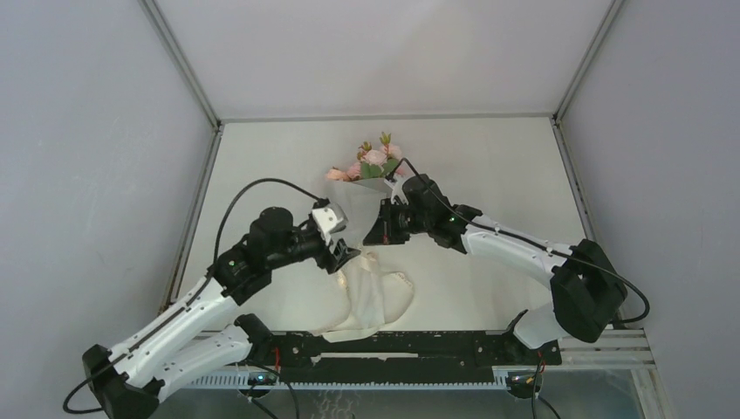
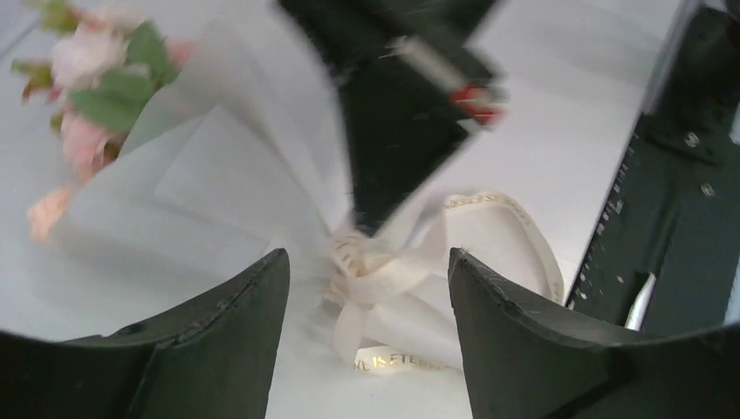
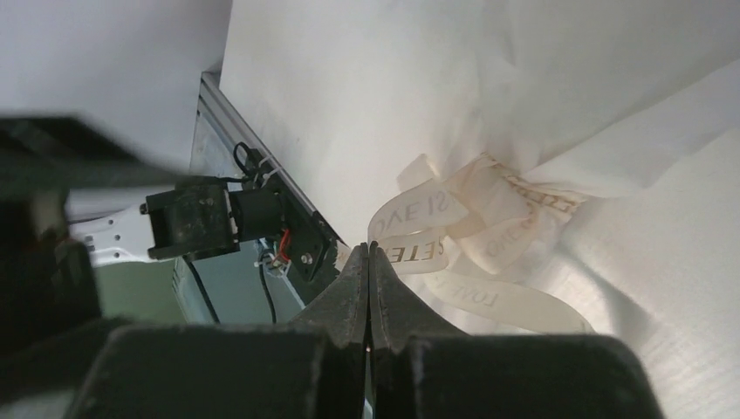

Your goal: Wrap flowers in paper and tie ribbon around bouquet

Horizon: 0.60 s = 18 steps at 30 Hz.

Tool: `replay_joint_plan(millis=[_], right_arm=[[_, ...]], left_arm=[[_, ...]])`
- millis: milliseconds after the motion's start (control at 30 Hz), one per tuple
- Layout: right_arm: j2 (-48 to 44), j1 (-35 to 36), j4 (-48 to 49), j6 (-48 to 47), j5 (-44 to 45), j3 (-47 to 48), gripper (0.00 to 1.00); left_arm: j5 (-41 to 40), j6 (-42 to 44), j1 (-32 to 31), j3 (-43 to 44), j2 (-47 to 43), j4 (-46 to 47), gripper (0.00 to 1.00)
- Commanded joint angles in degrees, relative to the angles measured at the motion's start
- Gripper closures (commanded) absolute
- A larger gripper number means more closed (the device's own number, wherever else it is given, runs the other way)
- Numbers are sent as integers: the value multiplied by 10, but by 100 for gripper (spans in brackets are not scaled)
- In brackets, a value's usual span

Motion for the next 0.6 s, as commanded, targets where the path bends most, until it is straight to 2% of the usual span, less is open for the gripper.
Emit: replay_joint_plan(millis=[0,233,433,500,567], right_arm=[[-44,29,10,24,43,18,100],[-41,54,18,46,56,18,100],[-30,63,40,52,39,18,100],[-30,65,51,49,29,18,100],[-33,67,56,47,26,18,100]], left_arm=[[32,-129,65,-44,18,50,26],[72,-89,67,-122,19,157,19],[68,-126,68,-171,29,271,13],[36,-137,67,-183,32,290,15],[14,-132,68,-192,34,295,24]])
